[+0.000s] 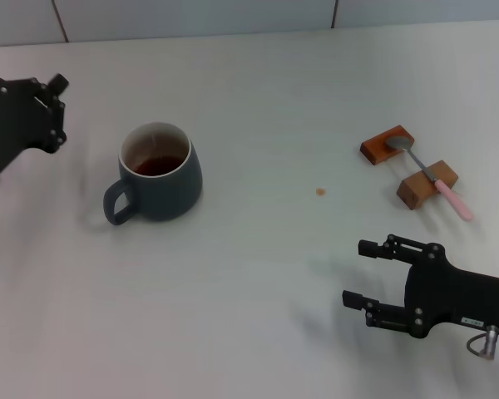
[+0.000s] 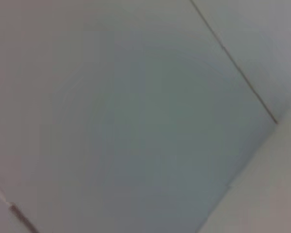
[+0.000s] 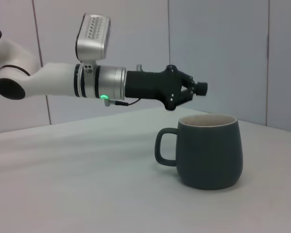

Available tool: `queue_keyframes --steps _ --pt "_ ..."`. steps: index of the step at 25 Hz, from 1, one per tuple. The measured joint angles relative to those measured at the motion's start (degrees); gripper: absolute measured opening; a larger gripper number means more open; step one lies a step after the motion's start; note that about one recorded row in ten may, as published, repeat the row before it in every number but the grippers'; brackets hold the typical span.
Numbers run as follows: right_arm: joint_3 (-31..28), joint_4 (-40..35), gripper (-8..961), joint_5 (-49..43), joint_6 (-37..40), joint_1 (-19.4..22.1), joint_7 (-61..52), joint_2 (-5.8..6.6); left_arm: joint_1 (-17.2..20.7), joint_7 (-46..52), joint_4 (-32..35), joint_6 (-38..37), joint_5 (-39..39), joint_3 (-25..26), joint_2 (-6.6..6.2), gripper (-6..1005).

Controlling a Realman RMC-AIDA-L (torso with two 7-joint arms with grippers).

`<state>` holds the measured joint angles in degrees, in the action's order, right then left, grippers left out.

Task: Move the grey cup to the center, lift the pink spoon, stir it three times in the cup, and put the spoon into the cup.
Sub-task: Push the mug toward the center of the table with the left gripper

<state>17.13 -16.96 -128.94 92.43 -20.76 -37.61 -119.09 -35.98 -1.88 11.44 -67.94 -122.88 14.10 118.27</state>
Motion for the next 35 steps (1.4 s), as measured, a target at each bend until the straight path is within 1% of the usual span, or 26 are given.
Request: queue_keyframes --steps 4,10,15,17,21,27,35 --pt "0.00 0.00 733 0.04 0.02 -0.11 0.00 0.00 -0.36 -1.08 -0.23 2.49 -0.01 -4.50 0.17 1" --pt "0.00 -0.06 732 0.10 -0.08 -0.32 0.00 0.00 -0.41 -0.91 -1.70 4.81 0.01 -7.63 0.16 1" --pt "0.00 -0.11 731 0.10 -0.15 -0.60 0.00 0.00 0.00 1.61 -1.77 6.46 0.00 -12.45 0.23 2" --pt "0.00 -0.15 731 0.10 -0.16 -0.64 0.00 0.00 0.20 3.50 -1.78 6.52 0.00 -13.54 0.24 2" --pt "0.00 -0.18 732 0.10 -0.22 -0.79 -0.03 0.00 0.34 5.06 -1.78 6.66 0.00 -13.97 0.23 2" --pt "0.00 -0.26 733 0.10 -0.32 -1.18 -0.24 0.00 0.12 8.46 -1.83 6.83 -0.02 -16.32 0.26 3" --pt "-0.09 -0.26 733 0.37 -0.41 -1.17 -0.27 0.02 -0.82 10.67 -4.73 7.89 -0.05 -16.47 0.39 4"
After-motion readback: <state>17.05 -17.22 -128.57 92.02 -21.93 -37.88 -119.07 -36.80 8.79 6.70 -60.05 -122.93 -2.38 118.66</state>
